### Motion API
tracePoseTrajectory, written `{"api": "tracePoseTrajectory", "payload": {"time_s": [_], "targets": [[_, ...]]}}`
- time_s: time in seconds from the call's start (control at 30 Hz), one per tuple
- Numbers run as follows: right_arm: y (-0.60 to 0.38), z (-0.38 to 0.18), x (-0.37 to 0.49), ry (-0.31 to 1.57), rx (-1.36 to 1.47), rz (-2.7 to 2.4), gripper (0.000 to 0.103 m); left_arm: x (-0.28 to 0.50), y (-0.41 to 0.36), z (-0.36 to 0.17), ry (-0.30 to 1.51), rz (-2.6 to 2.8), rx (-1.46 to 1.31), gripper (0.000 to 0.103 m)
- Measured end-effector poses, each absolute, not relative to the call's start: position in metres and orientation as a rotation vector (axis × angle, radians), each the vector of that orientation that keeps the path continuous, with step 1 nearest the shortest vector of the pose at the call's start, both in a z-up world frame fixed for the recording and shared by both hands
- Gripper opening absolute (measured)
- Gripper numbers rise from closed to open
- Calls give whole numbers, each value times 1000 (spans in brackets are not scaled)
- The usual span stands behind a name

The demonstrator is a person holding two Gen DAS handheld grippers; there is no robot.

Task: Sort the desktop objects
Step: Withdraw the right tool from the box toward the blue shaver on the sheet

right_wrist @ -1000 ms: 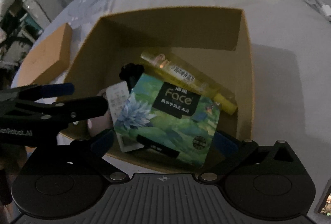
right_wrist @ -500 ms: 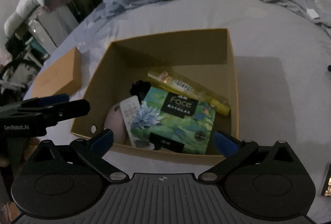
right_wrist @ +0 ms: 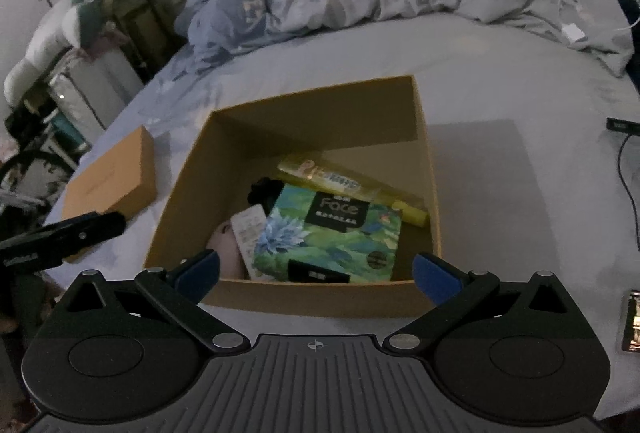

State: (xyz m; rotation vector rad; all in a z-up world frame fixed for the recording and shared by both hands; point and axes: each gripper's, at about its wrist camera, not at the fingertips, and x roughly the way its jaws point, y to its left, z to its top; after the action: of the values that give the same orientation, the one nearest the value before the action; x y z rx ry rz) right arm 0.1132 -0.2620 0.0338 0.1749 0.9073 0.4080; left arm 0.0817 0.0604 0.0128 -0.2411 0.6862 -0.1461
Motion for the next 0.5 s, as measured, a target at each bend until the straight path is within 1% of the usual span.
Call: {"api": "tracePoseTrajectory", "payload": {"time_s": [0.2,0.5], "targets": [[-260,34,116,909,177,407,103,81,74,12,692,-128,-274,103],[-241,51,133,887,146,443,103,96,91,22,674,-107,-322,103]]}}
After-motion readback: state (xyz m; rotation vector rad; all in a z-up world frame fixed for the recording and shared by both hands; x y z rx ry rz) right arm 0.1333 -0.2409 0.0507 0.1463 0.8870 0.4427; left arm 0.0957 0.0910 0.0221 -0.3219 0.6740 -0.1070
